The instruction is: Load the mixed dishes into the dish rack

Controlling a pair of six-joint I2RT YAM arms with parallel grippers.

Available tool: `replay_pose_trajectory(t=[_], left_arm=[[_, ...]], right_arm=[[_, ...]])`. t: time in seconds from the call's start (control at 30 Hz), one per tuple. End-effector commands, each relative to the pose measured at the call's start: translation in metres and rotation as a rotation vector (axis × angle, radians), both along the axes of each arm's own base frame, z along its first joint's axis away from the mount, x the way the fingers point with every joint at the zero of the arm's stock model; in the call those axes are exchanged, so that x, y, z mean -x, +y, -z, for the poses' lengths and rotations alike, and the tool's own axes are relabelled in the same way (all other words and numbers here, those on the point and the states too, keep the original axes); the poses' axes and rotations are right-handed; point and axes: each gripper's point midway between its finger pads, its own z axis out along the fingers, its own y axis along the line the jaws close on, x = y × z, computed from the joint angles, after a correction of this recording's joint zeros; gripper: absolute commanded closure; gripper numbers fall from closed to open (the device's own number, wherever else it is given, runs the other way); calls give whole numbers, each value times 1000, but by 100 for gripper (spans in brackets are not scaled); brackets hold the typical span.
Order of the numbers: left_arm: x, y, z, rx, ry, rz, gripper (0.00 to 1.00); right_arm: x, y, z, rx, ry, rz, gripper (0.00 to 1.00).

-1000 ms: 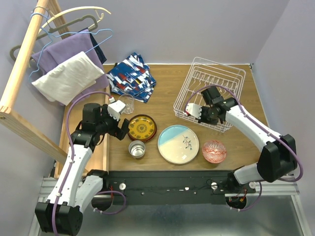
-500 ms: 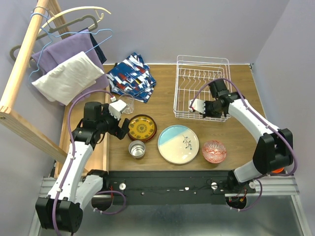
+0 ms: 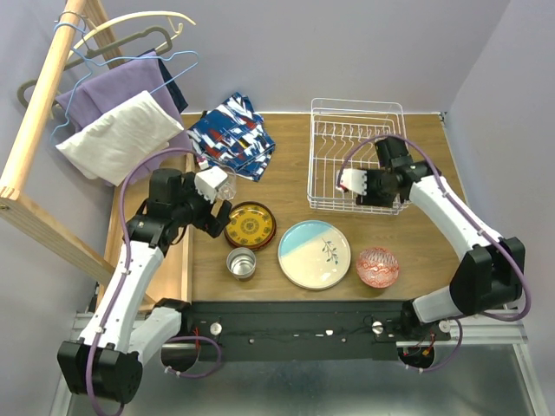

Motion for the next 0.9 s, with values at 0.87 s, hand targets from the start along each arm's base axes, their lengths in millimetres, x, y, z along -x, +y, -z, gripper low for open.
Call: replay_pose_trajectory(t=[0.87], left_arm=[[-138, -12, 21, -511, 286, -79, 32]], right_arm=[[-36, 64, -106, -799, -14, 755, 20]])
